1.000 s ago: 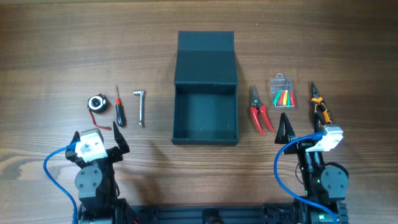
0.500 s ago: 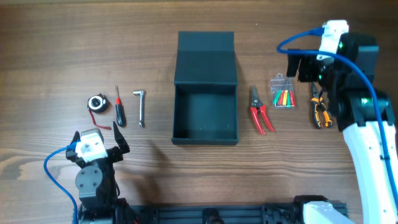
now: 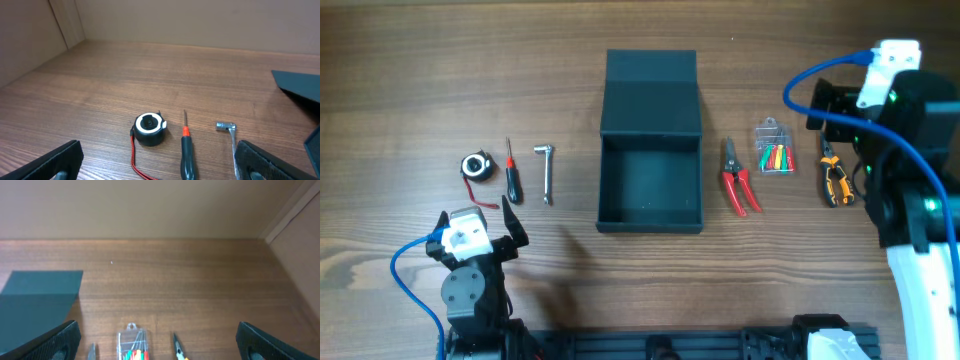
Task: Pack container
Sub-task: 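Move the right gripper forward above the clear screwdriver case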
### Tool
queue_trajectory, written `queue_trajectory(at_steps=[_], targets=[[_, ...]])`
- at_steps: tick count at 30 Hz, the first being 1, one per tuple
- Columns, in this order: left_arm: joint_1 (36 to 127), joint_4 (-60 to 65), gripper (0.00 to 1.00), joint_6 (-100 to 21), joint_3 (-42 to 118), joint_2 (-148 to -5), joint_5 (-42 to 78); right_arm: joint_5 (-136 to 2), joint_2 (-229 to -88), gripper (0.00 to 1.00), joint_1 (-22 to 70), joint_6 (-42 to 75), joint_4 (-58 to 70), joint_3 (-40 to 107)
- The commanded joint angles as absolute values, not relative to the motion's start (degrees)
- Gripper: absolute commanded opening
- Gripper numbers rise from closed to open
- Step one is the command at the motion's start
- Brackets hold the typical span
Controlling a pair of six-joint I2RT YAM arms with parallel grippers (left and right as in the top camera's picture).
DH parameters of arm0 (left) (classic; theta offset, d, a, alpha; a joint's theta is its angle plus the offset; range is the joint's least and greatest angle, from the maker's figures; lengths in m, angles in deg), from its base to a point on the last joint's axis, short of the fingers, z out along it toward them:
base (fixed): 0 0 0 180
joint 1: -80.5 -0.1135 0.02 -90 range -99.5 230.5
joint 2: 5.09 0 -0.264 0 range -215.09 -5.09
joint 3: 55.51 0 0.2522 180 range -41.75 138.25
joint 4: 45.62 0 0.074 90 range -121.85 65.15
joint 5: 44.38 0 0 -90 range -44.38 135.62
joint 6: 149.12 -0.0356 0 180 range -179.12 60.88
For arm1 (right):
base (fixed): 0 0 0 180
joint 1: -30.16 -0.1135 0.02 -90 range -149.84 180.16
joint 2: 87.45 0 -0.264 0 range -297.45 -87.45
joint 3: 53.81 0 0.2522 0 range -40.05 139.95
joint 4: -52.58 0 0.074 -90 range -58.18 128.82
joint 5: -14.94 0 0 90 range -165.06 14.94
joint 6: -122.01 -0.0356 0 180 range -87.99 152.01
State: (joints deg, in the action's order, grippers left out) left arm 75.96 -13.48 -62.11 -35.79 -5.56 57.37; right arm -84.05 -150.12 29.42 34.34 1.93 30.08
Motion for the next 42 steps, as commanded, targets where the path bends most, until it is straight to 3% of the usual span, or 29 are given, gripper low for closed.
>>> queue_trajectory(at_steps=[1,8,23,31,42], targets=[[76.27,-13.68,1.0,-63.4,-36.07,-5.29,57.65,-84.71,-148.81,1.0,29.27,35.04,0.51,31.61],[76.27,-13.68,1.0,-63.4,-36.07,-5.29,57.65,-89.73,-152.79,1.0,29.53,35.04,-8.14,31.57],[76.27,-13.68,1.0,-63.4,-36.07,-5.29,57.65,-84.47,-159.78,1.0,29.62,40.94,-10.99,31.13],[76.27,-13.68,1.0,-63.4,-36.07,-5.29,57.65,-84.47,-163.41,1.0,33.77,41.03,-2.18,19.57],[76.27,-13.68,1.0,-63.4,-36.07,-5.29,57.65,-74.94,-179.15,1.0,33.77,40.37,1.76,19.52]])
